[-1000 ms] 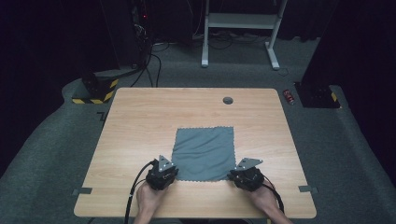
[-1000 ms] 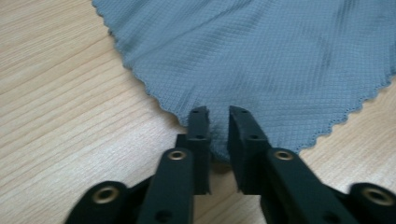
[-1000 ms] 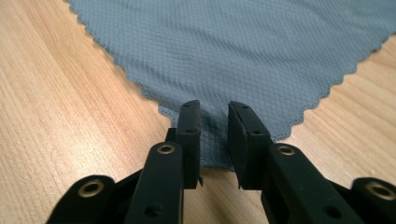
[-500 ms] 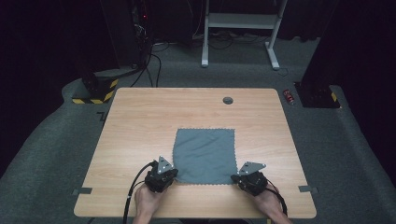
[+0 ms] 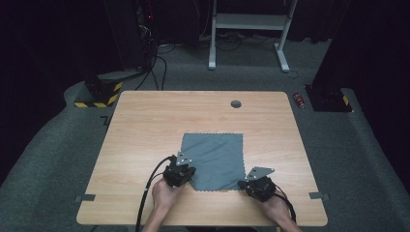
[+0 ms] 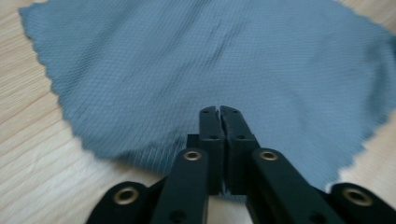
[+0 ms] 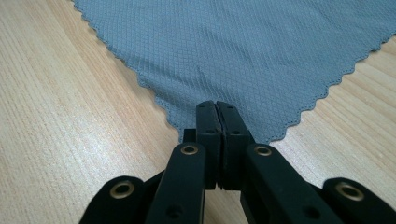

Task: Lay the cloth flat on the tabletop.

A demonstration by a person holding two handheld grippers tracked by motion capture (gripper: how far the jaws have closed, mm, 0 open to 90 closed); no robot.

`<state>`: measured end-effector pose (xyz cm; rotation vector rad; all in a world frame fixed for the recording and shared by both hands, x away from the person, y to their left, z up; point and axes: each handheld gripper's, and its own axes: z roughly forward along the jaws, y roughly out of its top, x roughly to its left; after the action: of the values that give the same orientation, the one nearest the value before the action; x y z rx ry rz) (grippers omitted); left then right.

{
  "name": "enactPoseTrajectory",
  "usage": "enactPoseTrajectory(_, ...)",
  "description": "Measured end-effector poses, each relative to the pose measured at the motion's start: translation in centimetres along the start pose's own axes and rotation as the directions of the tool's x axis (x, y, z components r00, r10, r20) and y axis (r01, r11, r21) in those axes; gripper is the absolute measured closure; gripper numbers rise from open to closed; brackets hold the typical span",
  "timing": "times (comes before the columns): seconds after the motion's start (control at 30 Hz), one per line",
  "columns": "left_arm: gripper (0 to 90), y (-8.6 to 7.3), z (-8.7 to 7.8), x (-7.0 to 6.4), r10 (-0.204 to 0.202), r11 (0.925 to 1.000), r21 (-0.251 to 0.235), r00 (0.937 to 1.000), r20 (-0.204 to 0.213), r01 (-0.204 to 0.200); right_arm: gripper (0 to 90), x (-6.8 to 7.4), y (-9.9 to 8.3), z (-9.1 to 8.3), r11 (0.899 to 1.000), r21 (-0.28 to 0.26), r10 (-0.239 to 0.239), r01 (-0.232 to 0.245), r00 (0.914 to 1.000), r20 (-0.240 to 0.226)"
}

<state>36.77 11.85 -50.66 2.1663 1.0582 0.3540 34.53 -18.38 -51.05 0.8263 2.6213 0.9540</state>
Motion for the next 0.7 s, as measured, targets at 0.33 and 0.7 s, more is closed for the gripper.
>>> enactPoseTrajectory(0.33, 69.7, -2.0, -3.6, -0.3, -0.014, 0.998, -0.062, 0.9981, -0.061, 0.01, 88.0, 0.1, 0.0, 0.1, 1.0, -0.004, 0.0, 0.0, 1.0, 0.003)
enactPoseTrajectory(0.7, 69.1, -5.4, -5.3, -0.6, -0.016, 0.9993, -0.036, 0.9916, -0.129, 0.012, 87.8, 0.1, 0.2, 0.1, 1.0, 0.005, -0.003, 0.003, 1.0, 0.005)
